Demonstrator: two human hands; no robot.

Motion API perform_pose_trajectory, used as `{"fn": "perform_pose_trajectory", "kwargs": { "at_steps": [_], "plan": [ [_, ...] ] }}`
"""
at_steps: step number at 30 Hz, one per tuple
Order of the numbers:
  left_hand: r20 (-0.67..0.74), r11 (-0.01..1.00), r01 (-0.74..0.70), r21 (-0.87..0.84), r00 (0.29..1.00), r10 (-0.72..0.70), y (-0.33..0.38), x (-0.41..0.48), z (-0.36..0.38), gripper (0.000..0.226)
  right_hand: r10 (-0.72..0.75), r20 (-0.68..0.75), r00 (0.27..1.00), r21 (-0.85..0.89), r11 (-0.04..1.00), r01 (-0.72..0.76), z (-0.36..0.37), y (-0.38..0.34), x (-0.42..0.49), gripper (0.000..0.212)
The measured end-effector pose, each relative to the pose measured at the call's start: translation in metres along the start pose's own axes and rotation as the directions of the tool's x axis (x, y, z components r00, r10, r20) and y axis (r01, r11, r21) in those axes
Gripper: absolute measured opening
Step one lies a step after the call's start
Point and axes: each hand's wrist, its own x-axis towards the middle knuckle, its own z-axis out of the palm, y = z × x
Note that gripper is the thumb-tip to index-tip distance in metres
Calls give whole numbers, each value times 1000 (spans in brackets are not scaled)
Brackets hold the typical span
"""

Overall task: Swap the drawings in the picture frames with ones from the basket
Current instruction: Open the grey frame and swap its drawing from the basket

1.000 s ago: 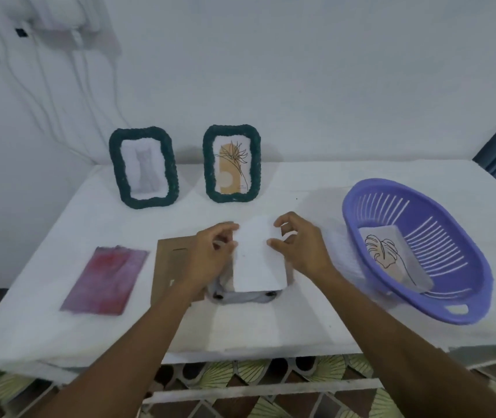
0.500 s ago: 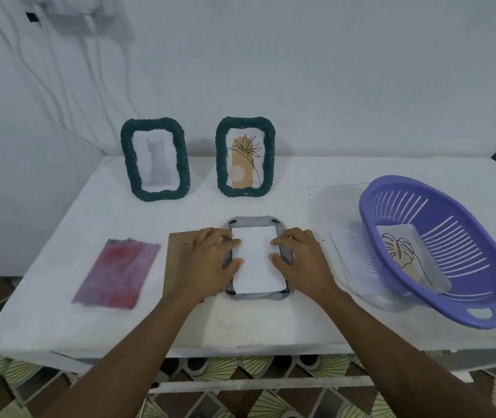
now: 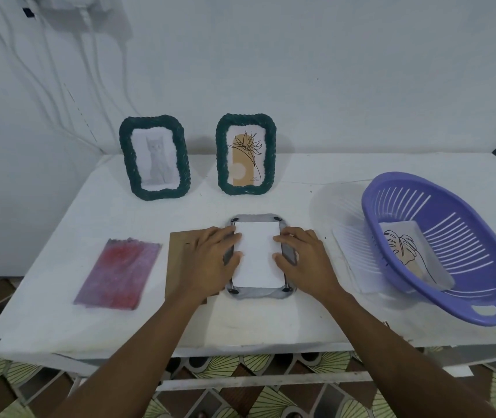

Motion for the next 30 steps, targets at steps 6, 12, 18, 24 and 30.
{"fn": "perform_pose_trajectory", "kwargs": {
  "at_steps": [6,12,18,24,30],
  "plan": [
    [0,1000,4,-21,1000,-4,0,1,1,65,-7,-10,1000,11,1000,7,1,3,0,35],
    [-3,999,-2,-42,1000,2,0,0,0,67,-2,-7,1000,20,1000,2,2,4,0,33],
    [-153,998,-18,-66,988,7,0,-7,-16,61,7,1,1000,72,997,-7,2,5,0,33],
    [-62,987,137,87,989,-132,-28,-36,-25,79,32,-31,999,178,984,-26,0,5,1,24],
    [-107,990,110,87,989,-100,-30,-46,-22,62,29,-30,999,169,985,-24,0,5,0,23]
  ]
}}
